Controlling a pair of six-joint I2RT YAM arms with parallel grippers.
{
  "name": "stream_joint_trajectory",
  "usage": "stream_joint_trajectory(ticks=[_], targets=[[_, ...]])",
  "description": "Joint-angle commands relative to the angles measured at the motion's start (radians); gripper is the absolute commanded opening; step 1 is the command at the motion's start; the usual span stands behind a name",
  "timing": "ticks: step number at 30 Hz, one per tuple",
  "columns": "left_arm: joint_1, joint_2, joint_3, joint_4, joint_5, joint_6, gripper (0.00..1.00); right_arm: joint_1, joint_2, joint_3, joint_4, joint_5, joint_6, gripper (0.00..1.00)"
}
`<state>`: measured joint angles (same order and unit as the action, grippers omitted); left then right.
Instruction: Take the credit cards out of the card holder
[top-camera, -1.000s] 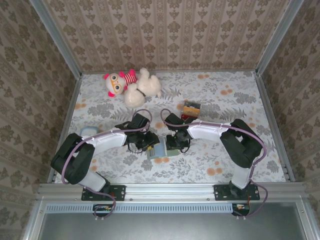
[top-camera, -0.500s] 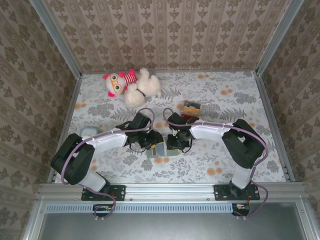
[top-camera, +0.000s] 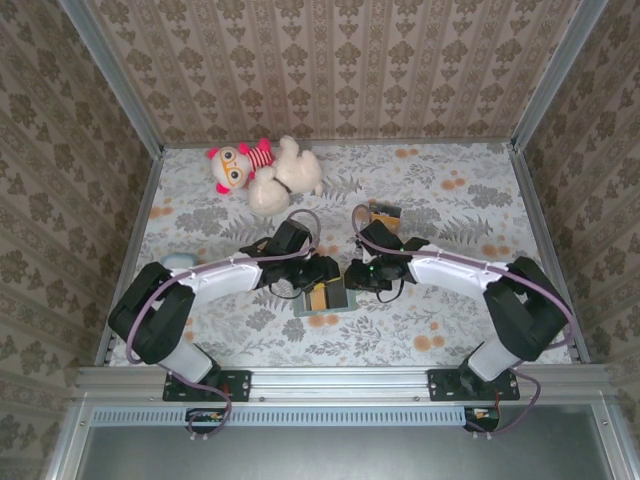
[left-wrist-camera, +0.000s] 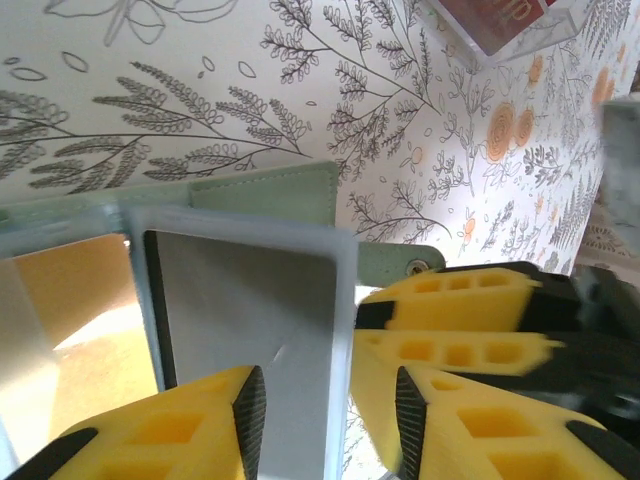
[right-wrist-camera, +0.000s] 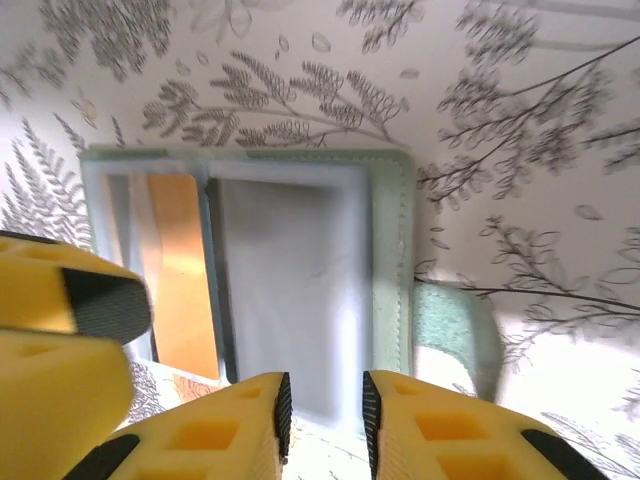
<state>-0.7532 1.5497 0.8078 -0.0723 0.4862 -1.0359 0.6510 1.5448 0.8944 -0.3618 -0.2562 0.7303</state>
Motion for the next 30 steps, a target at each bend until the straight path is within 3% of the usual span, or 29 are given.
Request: stream_joint_trajectory(ticks=[1,6,14,22,30], targets=[[-0.009,0.016,0.035,0.023,0.022,0.007,0.44,-0.013,-0.07,-0.034,-0.004,0.063,0.028,0.31],[0.006,-0.023,0.036,-0.054,-0.057,0.016,0.44,-0.016,-0.093,-0.027,0.007,0.017,-0.026,0.32],[0.087,-0.163,-0.126,-0.098,-0.162,-0.052,0.38,0.009,0.051,0.063,0.063,-0.221,-0.052,0.36],[0.112,-0.165,-0.19,-0.115,-0.16,-0.079,0.28,0.051,0.203,0.148,0.054,-0.276,-0.02,0.38],[0.113,-0.101,-0.188,-0.111,-0.142,-0.095,0.17,0.058,0.293,0.181,0.044,-0.284,-0.021,0.3]])
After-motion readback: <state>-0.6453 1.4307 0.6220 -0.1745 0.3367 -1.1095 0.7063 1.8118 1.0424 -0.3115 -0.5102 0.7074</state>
